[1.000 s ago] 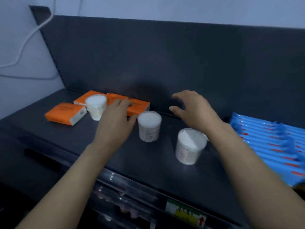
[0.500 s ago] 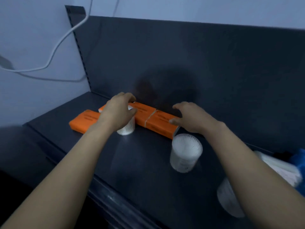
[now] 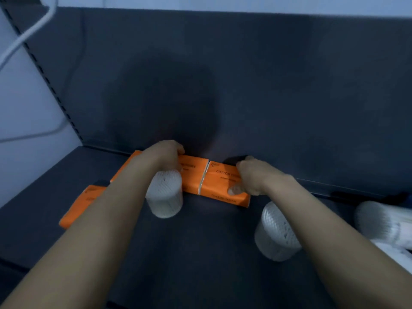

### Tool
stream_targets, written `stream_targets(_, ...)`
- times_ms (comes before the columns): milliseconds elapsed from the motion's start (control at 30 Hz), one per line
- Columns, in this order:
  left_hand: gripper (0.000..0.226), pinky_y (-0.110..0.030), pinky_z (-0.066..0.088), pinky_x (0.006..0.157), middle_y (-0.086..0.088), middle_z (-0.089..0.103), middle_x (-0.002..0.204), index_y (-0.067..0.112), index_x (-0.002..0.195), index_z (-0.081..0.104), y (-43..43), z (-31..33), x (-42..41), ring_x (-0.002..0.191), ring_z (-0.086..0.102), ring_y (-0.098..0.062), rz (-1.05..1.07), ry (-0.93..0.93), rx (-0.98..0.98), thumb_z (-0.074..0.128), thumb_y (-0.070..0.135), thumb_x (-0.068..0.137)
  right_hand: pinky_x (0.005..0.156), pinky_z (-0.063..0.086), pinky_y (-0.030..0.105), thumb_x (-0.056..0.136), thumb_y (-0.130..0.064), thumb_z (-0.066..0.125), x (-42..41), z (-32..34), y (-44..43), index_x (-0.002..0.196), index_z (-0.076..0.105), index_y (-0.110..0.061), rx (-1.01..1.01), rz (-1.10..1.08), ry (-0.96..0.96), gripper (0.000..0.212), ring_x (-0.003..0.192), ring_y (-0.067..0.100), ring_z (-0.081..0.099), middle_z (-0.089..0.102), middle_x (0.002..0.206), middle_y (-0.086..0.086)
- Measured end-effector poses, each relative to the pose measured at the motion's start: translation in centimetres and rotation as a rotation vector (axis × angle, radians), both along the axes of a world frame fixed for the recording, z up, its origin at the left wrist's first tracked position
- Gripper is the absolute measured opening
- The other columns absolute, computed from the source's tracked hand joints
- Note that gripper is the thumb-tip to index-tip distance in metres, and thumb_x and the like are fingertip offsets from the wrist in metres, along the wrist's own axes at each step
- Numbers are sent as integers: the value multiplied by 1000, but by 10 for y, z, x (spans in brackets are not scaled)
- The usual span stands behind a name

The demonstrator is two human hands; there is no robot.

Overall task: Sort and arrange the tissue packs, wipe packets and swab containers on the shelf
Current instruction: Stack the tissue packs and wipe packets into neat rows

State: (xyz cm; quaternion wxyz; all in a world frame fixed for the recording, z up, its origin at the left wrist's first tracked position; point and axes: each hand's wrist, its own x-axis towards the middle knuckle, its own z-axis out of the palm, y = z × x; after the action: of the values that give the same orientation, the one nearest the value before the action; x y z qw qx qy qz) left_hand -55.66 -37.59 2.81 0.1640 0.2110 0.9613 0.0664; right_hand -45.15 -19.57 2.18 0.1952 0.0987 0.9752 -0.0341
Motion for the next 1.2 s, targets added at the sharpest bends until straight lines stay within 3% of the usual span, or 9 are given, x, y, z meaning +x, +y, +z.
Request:
stream_targets(233,84,-34,44,92,0,39,142,29,143,33,0,-4,-12,124,45,-25,-70,-109,-193,77,34,72,99,45,42,70,-61,69,-4,2,-4,141,37,-15,100,-107,-159,91,123,31,46,37,141,10)
stream_targets(400,87,-45,41,99,-2,32,140,28,139,31,-3,-7,-9,128,32,-29,-98,-81,-265,78,43,67,92,46,32,66,-56,75,1,0,-1,136,43,-14,9,-111,-148,87,116,25,54,54,130,3)
stream_targets(600,86,-41,50,86,-3,47,126,27,129,34,-13,-6,-4,103,50,-22,-67,-141,-89,85,33,60,92,45,31,65,-46,81,8,2,6,125,52,-14,-169,-126,-83,74,107,22,54,55,123,2)
stream_targets(733,66,-40,49,87,-1,50,120,29,118,46,-15,1,-1,102,51,-21,-95,-66,25,82,25,63,76,42,27,69,-31,81,13,9,11,116,53,-15,-267,-107,47,57,96,17,51,55,110,0)
stream_targets(833,47,-33,45,78,0,55,109,23,107,57,-13,21,6,95,53,-18,-128,9,110,80,23,67,63,38,26,69,-20,80,20,22,17,103,47,-19,-330,-121,210,47,91,18,50,52,100,0)
stream_targets(1000,40,-30,40,68,-1,58,100,26,100,57,-5,66,34,87,55,-18,-79,147,349,80,28,67,72,38,23,71,-20,78,51,59,42,109,54,-22,-421,-214,556,45,88,16,54,57,98,0)
stream_targets(1100,35,-25,38,59,3,58,92,22,102,57,17,88,61,77,54,-11,-95,196,534,76,28,72,73,39,23,76,-27,76,86,81,65,111,59,-22,-461,-273,674,40,87,15,57,61,97,-2)
stream_targets(1200,28,-24,40,61,4,59,90,19,102,58,56,100,96,76,55,-9,-155,217,647,70,28,79,74,39,24,80,-29,72,133,94,95,114,59,-21,-428,-330,760,37,89,16,57,61,98,-2)
